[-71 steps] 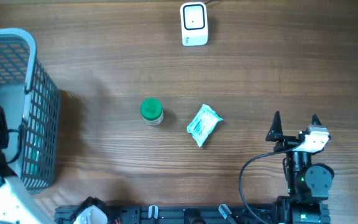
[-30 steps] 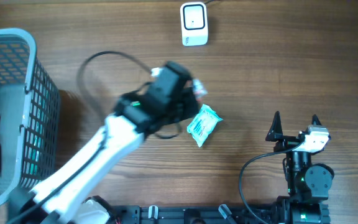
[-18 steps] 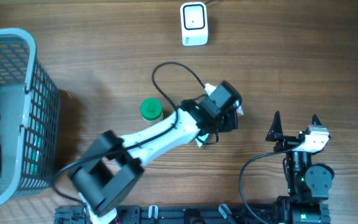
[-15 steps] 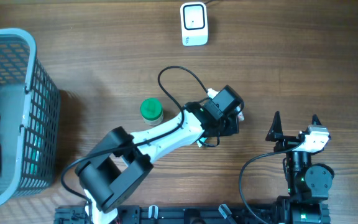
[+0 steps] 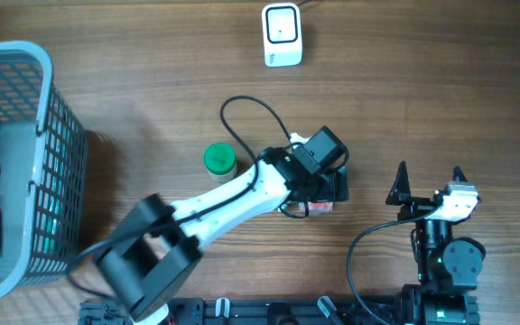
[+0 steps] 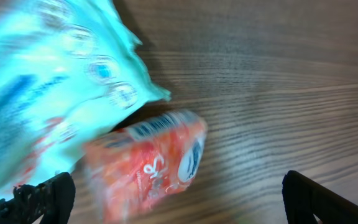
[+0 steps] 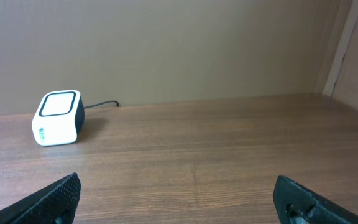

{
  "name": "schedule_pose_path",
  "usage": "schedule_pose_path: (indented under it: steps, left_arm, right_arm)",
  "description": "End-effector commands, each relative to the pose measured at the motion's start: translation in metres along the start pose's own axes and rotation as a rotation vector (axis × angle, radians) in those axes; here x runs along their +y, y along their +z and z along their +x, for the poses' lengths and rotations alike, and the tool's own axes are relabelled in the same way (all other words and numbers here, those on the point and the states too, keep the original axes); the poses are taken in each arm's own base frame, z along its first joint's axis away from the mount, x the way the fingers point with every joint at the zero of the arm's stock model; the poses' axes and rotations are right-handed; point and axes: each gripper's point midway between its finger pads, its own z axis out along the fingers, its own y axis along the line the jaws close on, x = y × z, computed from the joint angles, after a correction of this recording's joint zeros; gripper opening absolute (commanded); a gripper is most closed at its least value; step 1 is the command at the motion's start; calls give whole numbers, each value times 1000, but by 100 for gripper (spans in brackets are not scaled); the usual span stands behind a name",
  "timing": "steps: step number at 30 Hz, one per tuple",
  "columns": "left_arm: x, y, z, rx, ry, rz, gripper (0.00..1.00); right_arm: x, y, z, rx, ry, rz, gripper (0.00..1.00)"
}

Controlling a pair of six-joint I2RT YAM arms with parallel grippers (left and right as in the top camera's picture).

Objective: Scan the item barcode
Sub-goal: 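Release the Kleenex pack on the table and withdraw left gripper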

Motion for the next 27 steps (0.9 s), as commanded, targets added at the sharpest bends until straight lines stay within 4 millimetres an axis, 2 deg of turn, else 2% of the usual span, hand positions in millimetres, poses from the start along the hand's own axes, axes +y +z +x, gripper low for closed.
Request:
schedule_pose_path:
  steps: [1,3,8,10,17,27]
  left_arm:
    - [-6,-59,-23,-173,86,12,100]
    - [-2,-78,-27,-219,86,2,100]
    - [27,-139,-51,-381,24,-49,100]
    - [46,-169,-63,-452,4,-66,100]
    - [106,-250,-89,-638,-134,-81,100]
    - [151,-342,-106,-906,-155,-111,100]
  right_arm:
    - [0,0,-1,-5,-9,-3,100]
    - [0,0,-1,-6,-9,-3,100]
    - [0,0,-1,-6,-9,-3,100]
    - [0,0,-1,-6,-9,-3,100]
    - [0,0,-1,-6,-10,-3,100]
    - [0,0,-1,-6,-9,-3,100]
